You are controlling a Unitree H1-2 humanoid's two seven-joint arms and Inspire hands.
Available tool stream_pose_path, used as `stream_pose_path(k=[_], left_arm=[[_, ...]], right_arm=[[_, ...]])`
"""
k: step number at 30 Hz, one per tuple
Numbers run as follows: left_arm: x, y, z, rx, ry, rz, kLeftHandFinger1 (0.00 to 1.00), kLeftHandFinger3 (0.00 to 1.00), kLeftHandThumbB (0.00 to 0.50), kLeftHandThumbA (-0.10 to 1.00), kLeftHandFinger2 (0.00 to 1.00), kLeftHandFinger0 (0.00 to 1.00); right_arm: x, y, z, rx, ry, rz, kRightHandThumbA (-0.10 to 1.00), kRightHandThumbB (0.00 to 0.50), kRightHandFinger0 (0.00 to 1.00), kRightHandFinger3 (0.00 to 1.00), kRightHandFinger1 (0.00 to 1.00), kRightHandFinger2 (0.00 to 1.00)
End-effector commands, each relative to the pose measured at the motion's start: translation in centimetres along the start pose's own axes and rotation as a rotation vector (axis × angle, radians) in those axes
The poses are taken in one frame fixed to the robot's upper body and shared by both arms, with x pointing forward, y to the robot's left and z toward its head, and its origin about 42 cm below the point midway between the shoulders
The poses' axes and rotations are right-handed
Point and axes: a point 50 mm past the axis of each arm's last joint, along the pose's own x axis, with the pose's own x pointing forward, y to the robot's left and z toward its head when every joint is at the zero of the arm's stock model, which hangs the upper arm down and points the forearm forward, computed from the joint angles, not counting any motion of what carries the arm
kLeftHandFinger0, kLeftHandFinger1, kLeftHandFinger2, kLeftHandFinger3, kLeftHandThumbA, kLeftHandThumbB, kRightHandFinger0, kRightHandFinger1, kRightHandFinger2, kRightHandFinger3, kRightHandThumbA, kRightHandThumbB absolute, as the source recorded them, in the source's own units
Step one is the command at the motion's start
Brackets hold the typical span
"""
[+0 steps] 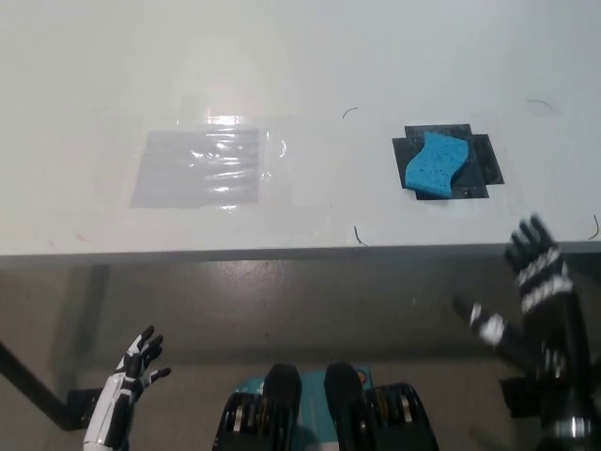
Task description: A soft sponge is kept on the balc marked spot on the table infront of the robot and it uses its right hand fist to press down on it and drrags it across the table in a back and forth manner twice to clean it
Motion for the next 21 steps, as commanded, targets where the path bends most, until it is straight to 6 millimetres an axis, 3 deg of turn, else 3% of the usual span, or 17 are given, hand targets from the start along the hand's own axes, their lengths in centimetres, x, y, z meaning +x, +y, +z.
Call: stream_pose_path(k=[1,4,5,8,12,14,19,21], left_arm=[[1.6,1.2,2.0,0.005,-0.102,-0.015,1.00,1.00,0.500,1.00,1.00,0.89],[1.8,1.1,2.1,-0.001,-0.116,-0.020,1.00,1.00,0.500,1.00,1.00,0.91],[1.7,1.0,2.1,-0.003,-0.119,-0.021,1.00,1.00,0.500,1.00,1.00,0.92],[1.5,0.9,2.1,-0.011,-0.119,-0.021,1.00,1.00,0.496,1.00,1.00,0.95],[1.6,0.9,2.0,-0.026,-0.129,-0.019,1.00,1.00,0.478,1.00,1.00,0.97],[2.1,0.7,2.3,-0.032,-0.142,-0.017,1.00,1.00,0.492,1.00,1.00,0.98],[3.4,0.6,3.2,-0.039,-0.171,-0.012,1.00,1.00,0.498,1.00,1.00,1.00],[3.5,0.7,3.2,-0.030,-0.173,-0.020,1.00,1.00,0.500,1.00,1.00,1.00]], right_arm=[[-1.5,2.0,0.4,-0.006,-0.134,0.135,1.00,0.351,1.00,1.00,1.00,1.00],[-1.5,0.9,-3.9,-0.004,-0.007,0.109,1.00,0.345,1.00,1.00,1.00,1.00],[-1.6,0.7,-4.6,0.004,0.026,0.102,1.00,0.351,1.00,1.00,1.00,1.00],[-1.5,0.2,-6.6,0.010,0.092,0.089,1.00,0.305,1.00,1.00,1.00,1.00],[-0.9,0.0,-7.4,0.002,0.096,0.112,1.00,0.262,1.00,1.00,1.00,1.00],[-0.2,-0.3,-7.4,-0.012,0.099,0.121,1.00,0.248,1.00,1.00,1.00,1.00],[1.3,-0.4,-7.2,-0.023,0.116,0.139,1.00,0.137,1.00,1.00,1.00,1.00],[1.4,-0.5,-7.2,-0.023,0.116,0.144,1.00,0.140,1.00,1.00,1.00,1.00]])
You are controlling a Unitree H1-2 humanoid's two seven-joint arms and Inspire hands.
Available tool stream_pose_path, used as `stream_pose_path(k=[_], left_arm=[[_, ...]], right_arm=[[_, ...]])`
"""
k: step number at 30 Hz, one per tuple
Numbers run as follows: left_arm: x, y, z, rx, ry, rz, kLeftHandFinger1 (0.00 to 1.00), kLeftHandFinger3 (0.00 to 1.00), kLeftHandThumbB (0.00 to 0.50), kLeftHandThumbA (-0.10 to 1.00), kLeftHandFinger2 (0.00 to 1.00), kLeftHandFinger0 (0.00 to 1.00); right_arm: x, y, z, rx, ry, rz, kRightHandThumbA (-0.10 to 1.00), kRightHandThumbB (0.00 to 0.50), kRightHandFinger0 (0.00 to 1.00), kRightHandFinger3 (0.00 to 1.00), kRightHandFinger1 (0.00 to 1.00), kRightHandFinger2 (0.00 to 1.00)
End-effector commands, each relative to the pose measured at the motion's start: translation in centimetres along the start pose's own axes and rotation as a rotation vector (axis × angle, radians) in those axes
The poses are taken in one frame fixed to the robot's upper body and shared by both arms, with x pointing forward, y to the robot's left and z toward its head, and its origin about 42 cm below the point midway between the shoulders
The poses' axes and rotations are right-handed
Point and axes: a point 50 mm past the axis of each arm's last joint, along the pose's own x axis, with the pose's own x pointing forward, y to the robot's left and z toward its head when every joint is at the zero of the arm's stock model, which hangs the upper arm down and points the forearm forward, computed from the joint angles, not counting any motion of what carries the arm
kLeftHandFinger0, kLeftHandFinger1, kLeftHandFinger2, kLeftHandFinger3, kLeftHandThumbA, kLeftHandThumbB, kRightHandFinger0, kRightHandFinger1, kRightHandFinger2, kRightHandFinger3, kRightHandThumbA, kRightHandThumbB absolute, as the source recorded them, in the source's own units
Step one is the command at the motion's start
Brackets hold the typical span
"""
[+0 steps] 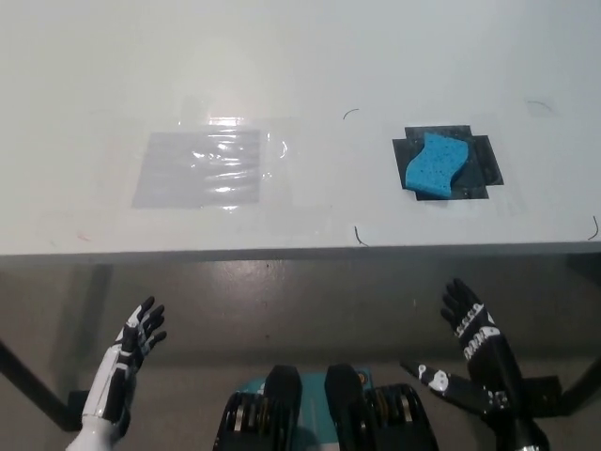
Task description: A soft sponge is kept on the balc marked spot on the table infront of the robot and it uses its right hand fist to press down on it and drrags it across the table in a back and forth manner twice to clean it
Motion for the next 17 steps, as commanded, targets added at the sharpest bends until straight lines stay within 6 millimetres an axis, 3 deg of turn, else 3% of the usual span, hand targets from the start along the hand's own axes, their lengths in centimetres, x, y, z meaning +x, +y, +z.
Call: stream_pose_path(k=[1,17], left_arm=[[1.0,0.5,1.2,0.012,-0.079,-0.017,1.00,1.00,0.500,1.00,1.00,1.00],[1.9,0.3,1.6,0.008,-0.092,-0.012,1.00,1.00,0.473,1.00,1.00,1.00]], right_arm=[[0.8,-0.2,1.1,-0.005,-0.053,0.034,1.00,0.138,1.00,1.00,1.00,1.00],[1.9,-0.5,1.9,-0.012,-0.064,0.035,1.00,0.129,1.00,1.00,1.00,1.00]])
